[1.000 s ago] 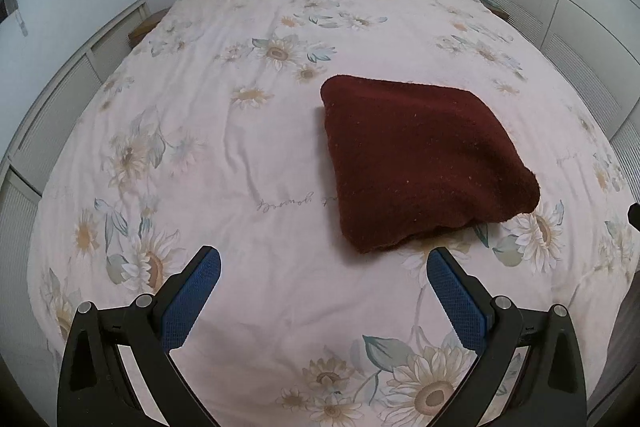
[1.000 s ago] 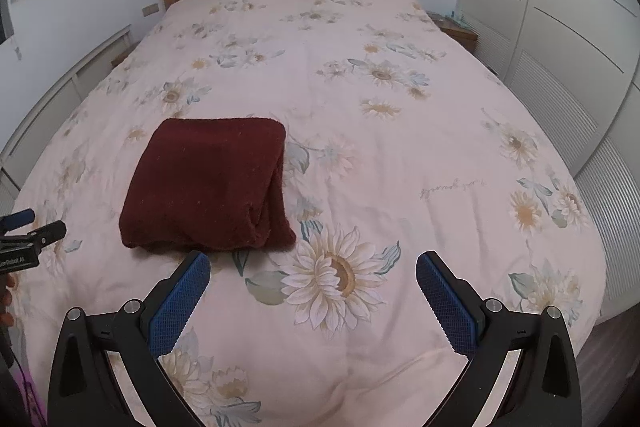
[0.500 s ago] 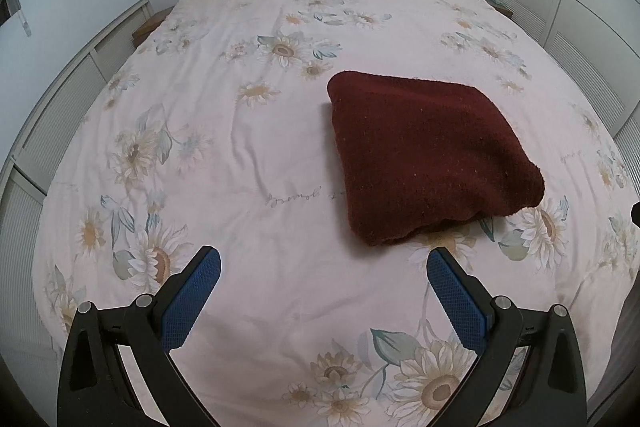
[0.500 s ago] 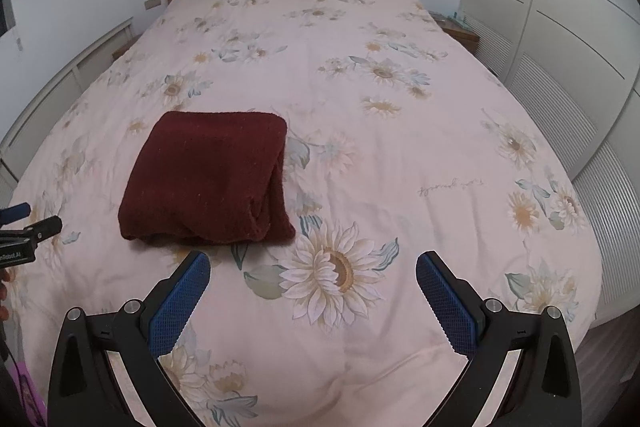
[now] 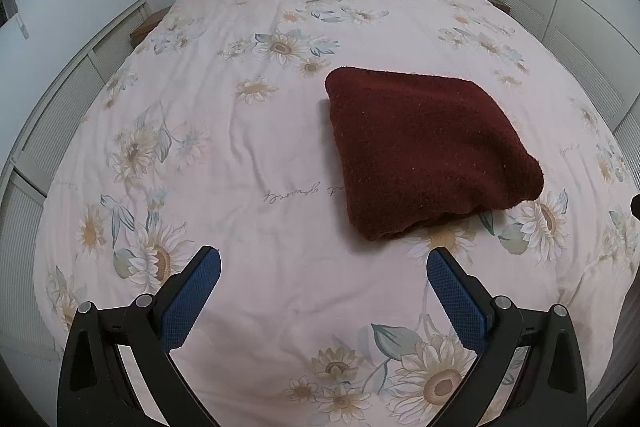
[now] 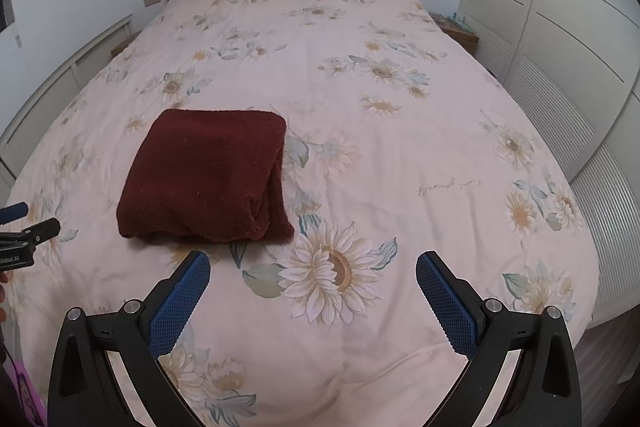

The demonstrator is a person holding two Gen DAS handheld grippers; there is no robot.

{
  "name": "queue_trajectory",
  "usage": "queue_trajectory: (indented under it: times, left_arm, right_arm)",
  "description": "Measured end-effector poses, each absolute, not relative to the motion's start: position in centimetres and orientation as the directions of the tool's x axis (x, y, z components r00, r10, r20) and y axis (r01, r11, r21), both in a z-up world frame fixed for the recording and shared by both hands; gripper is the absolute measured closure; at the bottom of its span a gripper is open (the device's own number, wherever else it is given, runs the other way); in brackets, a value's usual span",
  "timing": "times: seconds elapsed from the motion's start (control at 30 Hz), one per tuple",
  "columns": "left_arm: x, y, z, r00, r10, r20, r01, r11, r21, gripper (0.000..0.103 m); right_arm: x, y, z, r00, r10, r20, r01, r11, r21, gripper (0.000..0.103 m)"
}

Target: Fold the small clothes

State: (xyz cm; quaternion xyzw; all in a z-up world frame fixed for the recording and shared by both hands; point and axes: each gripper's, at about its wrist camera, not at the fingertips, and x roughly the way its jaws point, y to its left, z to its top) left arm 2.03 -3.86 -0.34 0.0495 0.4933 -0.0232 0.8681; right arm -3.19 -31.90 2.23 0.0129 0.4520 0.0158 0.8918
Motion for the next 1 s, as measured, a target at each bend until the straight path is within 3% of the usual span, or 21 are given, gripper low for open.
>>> queue_trajectory:
  times: [1.0]
  left_arm:
    - [2.0, -2.7, -0.8, 0.487, -0.005, -0.874, 0.121, 0.991, 0.062, 0.001]
  right_arm:
    - [-3.2, -32.0, 2.5, 0.588, 0.033, -0.808, -0.025, 0.999, 0.022, 0.000]
